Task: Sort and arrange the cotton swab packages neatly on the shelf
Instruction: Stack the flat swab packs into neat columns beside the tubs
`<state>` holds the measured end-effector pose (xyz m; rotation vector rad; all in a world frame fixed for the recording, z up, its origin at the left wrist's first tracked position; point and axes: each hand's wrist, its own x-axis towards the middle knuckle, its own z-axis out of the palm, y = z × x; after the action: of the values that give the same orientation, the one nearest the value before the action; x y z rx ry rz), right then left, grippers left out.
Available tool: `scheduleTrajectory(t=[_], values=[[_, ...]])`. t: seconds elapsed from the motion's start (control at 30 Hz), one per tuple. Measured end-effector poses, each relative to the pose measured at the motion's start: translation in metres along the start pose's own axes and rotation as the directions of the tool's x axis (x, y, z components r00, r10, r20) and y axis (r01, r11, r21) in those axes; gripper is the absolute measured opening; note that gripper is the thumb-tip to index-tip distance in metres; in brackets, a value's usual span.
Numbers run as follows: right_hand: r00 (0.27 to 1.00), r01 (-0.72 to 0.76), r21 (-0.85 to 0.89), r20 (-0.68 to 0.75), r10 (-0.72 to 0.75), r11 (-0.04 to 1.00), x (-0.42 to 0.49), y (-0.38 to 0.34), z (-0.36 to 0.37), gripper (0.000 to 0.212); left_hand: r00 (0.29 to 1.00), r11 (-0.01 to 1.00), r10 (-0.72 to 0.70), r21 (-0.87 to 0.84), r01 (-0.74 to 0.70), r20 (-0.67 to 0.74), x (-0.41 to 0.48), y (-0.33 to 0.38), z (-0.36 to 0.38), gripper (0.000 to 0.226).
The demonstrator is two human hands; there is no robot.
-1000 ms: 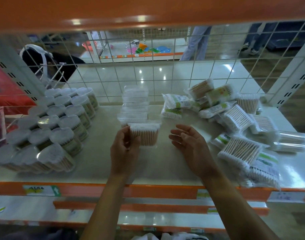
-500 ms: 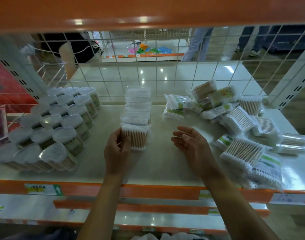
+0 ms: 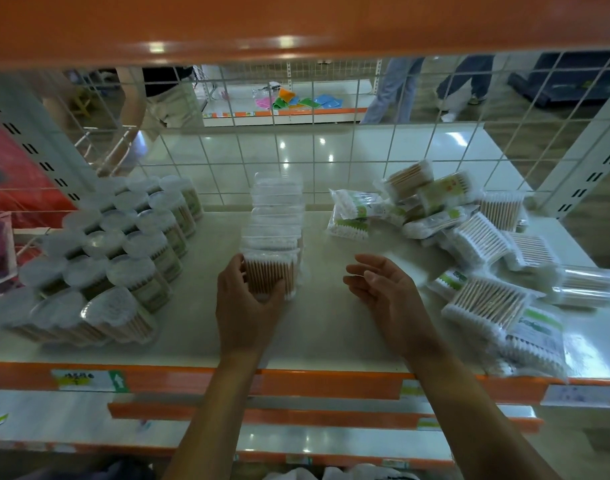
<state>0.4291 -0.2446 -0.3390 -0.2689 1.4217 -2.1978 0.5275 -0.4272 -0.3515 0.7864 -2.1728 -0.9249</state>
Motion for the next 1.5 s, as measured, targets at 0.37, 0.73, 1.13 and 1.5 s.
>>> scheduleTrajectory(t=[0.37, 0.73, 1.13, 1.5], values=[[0.957, 0.026, -0.663, -0.2, -0.21, 0.748, 0.033, -0.009, 0.014, 0.02, 0.999, 0.999, 0.038, 0.031, -0.038, -0.018, -0.001, 0.003, 0.001, 0.082], [0.867, 0.119, -0.99, 0.066, -0.493, 0.077, 0.104, -0.024, 0.017, 0.048, 0.917, 0.946, 0.306, 0.188, -0.263, -0.257, -0.011, 0.016, 0.002, 0.059], [0.934, 0.079, -0.995, 0.093, -0.346, -0.053, 0.13, -0.017, 0.016, 0.059, 0.881, 0.882, 0.47, -0.015, -0.471, -0.053, -0.039, 0.051, 0.024, 0.042], [0.786, 0.237, -0.965, 0.124, -0.606, 0.11, 0.088, -0.01, 0.009, 0.03, 0.891, 0.897, 0.442, -0.088, -0.434, 0.106, -0.041, 0.065, 0.044, 0.036]])
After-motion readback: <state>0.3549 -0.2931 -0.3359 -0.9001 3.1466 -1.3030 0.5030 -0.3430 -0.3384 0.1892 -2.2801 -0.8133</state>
